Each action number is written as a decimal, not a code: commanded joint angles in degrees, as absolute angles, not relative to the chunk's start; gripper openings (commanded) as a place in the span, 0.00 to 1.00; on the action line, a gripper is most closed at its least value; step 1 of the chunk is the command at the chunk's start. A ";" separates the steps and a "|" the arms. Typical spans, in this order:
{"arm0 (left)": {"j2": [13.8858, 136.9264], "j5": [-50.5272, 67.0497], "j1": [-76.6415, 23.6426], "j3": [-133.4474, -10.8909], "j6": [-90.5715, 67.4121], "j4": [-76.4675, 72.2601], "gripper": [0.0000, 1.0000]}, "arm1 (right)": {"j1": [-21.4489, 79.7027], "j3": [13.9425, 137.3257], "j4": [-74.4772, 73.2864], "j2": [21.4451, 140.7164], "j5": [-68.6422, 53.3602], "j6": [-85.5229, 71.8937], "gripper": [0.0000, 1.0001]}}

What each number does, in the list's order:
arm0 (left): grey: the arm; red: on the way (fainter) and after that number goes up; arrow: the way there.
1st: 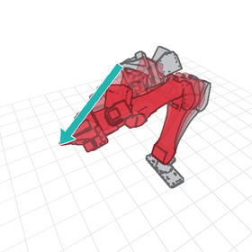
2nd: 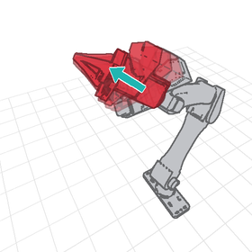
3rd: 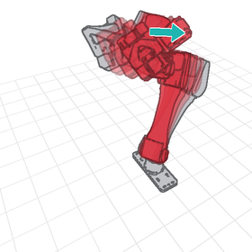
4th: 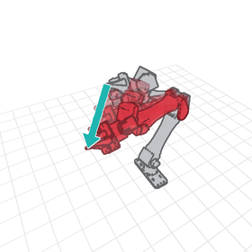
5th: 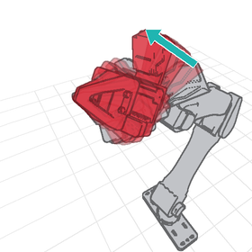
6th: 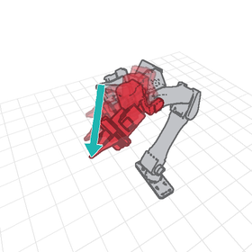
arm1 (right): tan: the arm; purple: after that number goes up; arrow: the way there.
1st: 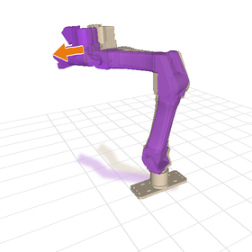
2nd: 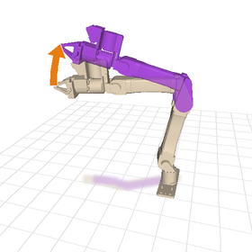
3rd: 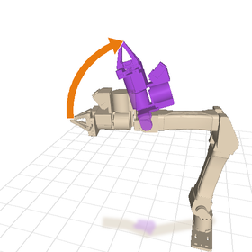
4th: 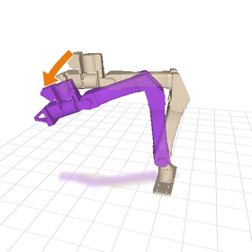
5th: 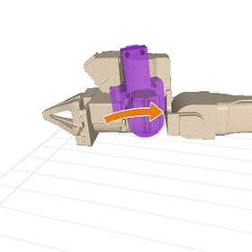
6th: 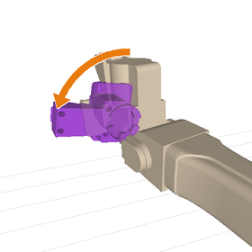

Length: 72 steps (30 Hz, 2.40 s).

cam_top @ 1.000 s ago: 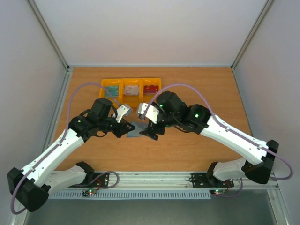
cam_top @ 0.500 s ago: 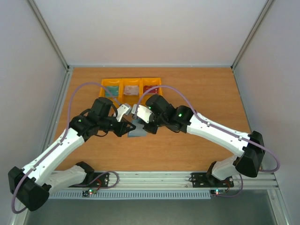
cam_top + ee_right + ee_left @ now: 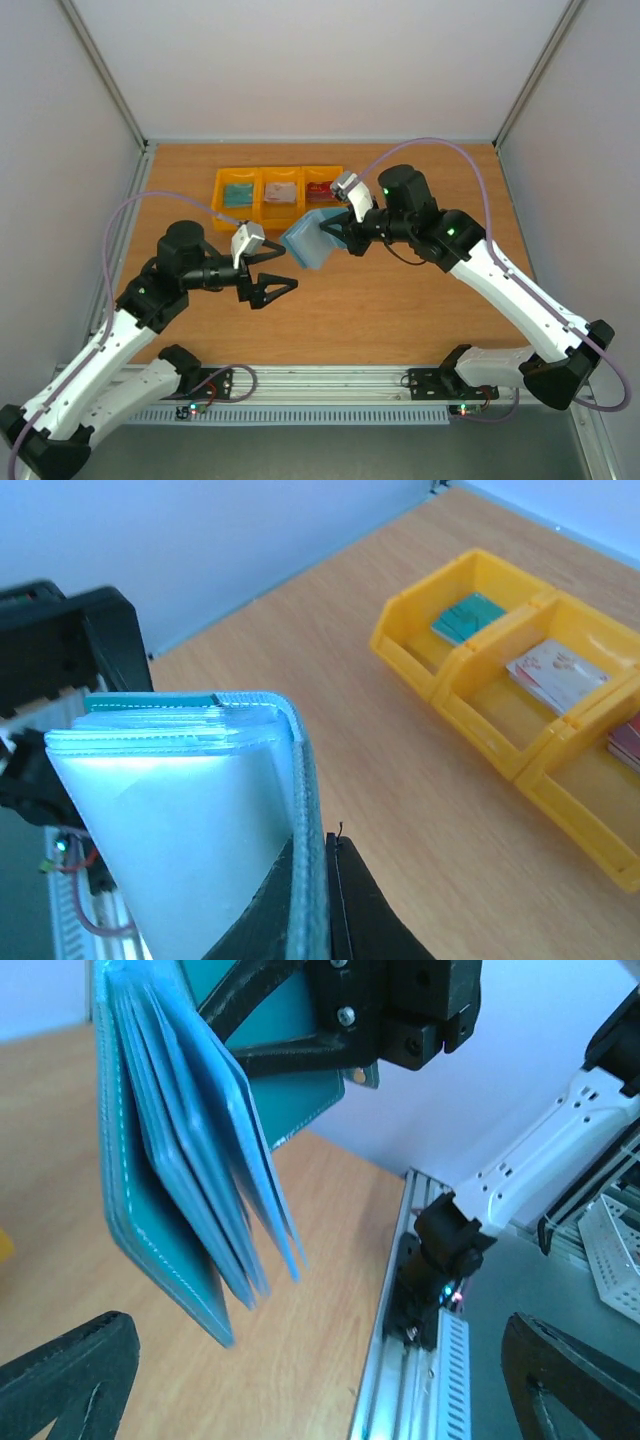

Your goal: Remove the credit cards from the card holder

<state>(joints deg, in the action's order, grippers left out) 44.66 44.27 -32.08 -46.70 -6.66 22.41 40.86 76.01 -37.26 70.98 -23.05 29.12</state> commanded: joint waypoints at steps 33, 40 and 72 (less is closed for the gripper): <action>44.39 57.02 -32.04 -41.89 -21.46 -8.95 0.38 | 35.24 78.28 -31.01 69.06 -54.88 19.50 0.01; 43.67 53.86 -31.99 -42.04 -20.89 -8.53 0.51 | 34.27 78.05 -29.45 68.75 -58.65 18.81 0.01; 42.40 52.37 -32.18 -41.96 -18.07 -7.55 0.42 | 31.37 79.54 -33.84 67.37 -69.61 22.85 0.01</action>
